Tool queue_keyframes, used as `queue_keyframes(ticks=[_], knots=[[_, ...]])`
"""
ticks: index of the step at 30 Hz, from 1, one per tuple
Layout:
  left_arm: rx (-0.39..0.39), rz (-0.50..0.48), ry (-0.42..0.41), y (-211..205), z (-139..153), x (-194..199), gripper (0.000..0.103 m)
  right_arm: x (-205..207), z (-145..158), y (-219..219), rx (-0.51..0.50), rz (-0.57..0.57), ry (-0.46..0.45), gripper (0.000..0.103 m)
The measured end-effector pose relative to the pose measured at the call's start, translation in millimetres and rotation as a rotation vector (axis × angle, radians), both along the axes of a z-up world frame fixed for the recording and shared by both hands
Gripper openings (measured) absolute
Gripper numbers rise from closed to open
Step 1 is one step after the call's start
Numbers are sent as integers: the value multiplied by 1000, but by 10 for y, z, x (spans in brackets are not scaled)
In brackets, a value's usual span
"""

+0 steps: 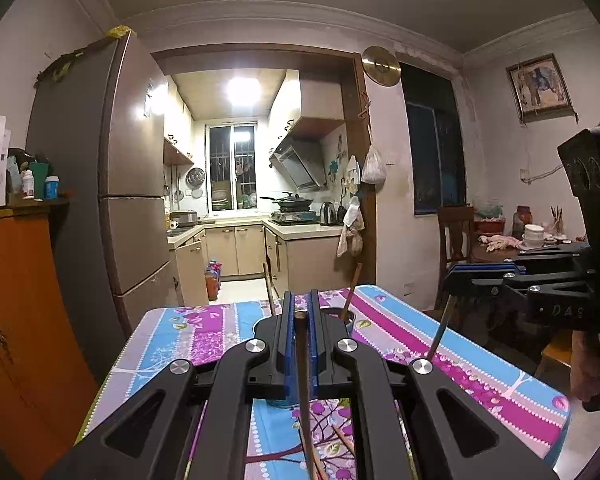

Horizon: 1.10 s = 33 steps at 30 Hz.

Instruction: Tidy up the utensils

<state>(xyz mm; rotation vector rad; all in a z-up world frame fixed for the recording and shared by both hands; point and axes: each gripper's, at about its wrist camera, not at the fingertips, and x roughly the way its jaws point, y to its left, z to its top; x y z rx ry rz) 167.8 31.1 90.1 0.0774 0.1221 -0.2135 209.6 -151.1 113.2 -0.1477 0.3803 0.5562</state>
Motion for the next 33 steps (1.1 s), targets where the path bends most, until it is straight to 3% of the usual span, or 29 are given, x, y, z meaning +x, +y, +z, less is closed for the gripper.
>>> queue_keyframes(ticks=[8, 20, 27, 33], knots=[[-14, 2, -33, -10, 342, 224, 7, 155, 408, -70, 12, 2, 19, 5], [-78, 14, -125, -4, 1318, 835, 7, 795, 1208, -81, 28, -39, -10, 5], [-75, 14, -152, -30, 1593, 1226, 7, 1259, 1265, -22, 32, -61, -6, 5], [-69, 18, -122, 19, 1428, 1523, 7, 1495, 1104, 86, 14, -51, 10, 5]])
